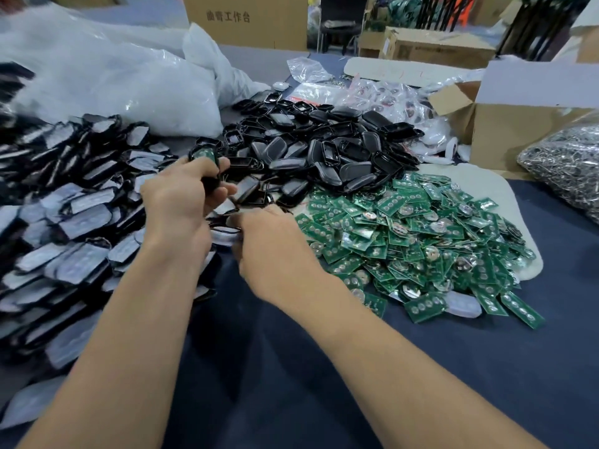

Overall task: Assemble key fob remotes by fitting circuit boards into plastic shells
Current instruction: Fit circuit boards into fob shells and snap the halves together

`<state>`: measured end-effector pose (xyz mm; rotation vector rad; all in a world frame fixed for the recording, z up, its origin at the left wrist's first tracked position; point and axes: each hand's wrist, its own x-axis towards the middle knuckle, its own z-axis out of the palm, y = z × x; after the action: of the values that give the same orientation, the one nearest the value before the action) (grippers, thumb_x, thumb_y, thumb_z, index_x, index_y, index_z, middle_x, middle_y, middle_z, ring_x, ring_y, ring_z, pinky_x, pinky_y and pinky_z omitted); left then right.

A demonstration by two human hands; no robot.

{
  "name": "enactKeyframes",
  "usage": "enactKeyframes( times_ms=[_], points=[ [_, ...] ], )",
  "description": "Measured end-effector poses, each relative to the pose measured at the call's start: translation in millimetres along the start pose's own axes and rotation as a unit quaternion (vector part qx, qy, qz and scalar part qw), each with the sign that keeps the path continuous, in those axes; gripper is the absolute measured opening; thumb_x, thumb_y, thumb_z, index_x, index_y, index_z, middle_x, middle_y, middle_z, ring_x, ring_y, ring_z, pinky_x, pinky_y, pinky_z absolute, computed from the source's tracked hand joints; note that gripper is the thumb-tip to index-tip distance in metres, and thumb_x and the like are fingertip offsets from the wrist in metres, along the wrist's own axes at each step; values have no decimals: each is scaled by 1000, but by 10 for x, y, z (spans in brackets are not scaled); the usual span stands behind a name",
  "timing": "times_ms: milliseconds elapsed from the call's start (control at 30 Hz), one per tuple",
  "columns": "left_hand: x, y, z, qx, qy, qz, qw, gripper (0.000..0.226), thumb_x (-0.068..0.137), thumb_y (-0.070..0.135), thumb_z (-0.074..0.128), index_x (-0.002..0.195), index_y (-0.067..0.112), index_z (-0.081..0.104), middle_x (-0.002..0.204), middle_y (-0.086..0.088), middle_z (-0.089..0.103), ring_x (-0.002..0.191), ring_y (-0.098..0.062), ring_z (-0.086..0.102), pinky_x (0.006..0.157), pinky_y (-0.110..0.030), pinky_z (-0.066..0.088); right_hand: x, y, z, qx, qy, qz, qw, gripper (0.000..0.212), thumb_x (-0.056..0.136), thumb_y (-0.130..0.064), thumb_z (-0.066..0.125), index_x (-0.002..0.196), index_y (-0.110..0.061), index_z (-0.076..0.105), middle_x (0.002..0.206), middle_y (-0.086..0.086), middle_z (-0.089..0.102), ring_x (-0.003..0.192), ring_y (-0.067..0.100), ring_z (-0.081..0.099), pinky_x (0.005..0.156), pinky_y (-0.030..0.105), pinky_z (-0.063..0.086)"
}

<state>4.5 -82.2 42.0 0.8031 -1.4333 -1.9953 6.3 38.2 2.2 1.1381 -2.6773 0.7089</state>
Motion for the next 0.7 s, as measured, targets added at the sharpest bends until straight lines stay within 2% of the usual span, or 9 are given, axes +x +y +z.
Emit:
enactKeyframes(
  times_ms=[100, 200, 267, 367, 467, 567, 700],
  points=[
    [2, 20, -33, -18, -5, -1, 1000, 16, 89, -3, 56, 88, 1, 71, 92, -10, 77, 49, -13, 61, 47, -17, 45, 125, -27, 88, -43, -27, -9, 999, 23, 91, -21, 67, 114, -19, 65, 112, 4, 62, 106, 28, 55, 76, 33, 26],
    [-2, 25, -48, -35, -5, -5, 999, 17, 89, -2, 57, 81, 5, 71, 86, -6, 78, 51, -13, 62, 48, -16, 46, 136, -52, 80, -46, -28, -10, 999, 27, 91, -15, 68, 117, -16, 60, 113, 6, 60, 106, 29, 58, 76, 33, 28],
    [-5, 27, -59, -44, -4, -9, 999, 18, 89, -2, 58, 78, 6, 71, 83, -5, 78, 52, -13, 62, 49, -16, 47, 100, -91, 44, -27, -22, -2, 999, 37, 89, -5, 66, 123, -14, 54, 106, 7, 63, 100, 31, 61, 71, 35, 31],
    [-19, 27, -55, -46, -2, -9, 999, 18, 87, -3, 58, 78, 5, 71, 83, -5, 79, 51, -13, 62, 49, -17, 48, 39, -88, -50, 46, 9, 23, 999, 57, 82, 8, 62, 131, -16, 43, 79, 6, 60, 77, 36, 61, 60, 40, 42],
    [-33, 12, -25, -41, -3, -4, 999, 20, 86, -3, 58, 74, 6, 71, 80, -5, 78, 50, -13, 62, 49, -17, 48, -39, -37, -145, 88, 28, 18, 996, 61, 79, 12, 56, 127, -21, 38, 73, 5, 61, 66, 35, 57, 61, 47, 52],
    [-29, 9, -20, -37, -3, 0, 999, 19, 86, -3, 58, 75, 6, 70, 81, -5, 78, 50, -12, 62, 48, -17, 47, -132, 18, -207, 81, 46, 7, 996, 68, 76, 14, 54, 130, -26, 46, 77, 5, 66, 67, 33, 59, 61, 45, 54],
    [-2, 4, -53, -49, 0, -5, 999, 16, 87, -1, 59, 80, 5, 72, 84, -6, 79, 53, -16, 63, 50, -17, 48, -287, 97, -283, 28, 97, -29, 994, 47, 63, 13, 63, 98, -16, 74, 75, 2, 70, 73, 31, 62, 67, 35, 51]
  ],
)
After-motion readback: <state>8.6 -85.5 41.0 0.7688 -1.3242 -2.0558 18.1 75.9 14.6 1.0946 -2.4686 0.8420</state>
